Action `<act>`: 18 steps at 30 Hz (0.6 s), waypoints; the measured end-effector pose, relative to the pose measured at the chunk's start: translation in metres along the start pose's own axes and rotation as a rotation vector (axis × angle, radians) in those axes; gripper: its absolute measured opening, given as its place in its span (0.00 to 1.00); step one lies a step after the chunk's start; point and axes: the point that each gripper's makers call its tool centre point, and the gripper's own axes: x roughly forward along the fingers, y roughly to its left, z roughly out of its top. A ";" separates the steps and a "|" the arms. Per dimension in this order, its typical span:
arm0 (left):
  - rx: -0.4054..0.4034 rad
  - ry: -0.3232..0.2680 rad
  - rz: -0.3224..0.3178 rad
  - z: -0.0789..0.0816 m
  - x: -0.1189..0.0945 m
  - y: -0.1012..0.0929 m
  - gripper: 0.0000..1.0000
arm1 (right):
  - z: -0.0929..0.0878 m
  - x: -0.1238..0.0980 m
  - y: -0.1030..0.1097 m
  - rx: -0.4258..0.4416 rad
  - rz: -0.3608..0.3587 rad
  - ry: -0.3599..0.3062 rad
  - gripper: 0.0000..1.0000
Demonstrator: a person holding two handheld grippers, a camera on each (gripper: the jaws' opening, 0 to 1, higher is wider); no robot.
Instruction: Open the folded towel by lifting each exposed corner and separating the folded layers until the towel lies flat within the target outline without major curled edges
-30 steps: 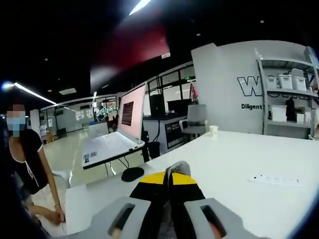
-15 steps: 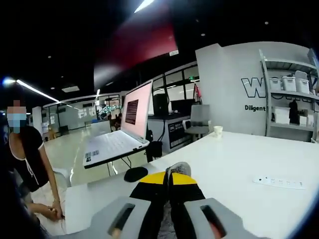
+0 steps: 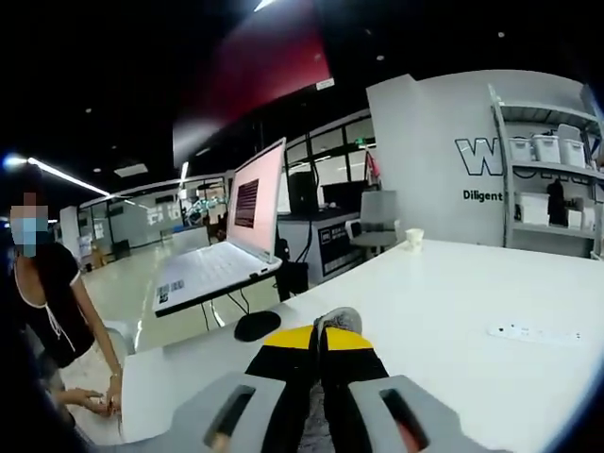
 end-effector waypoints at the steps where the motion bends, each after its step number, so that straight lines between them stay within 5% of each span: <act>1: -0.002 0.002 0.009 -0.001 -0.001 0.002 0.01 | -0.002 0.001 0.000 0.003 0.000 0.002 0.00; 18: -0.009 0.047 0.080 -0.018 -0.012 0.019 0.01 | -0.013 0.019 0.001 0.025 0.011 0.021 0.00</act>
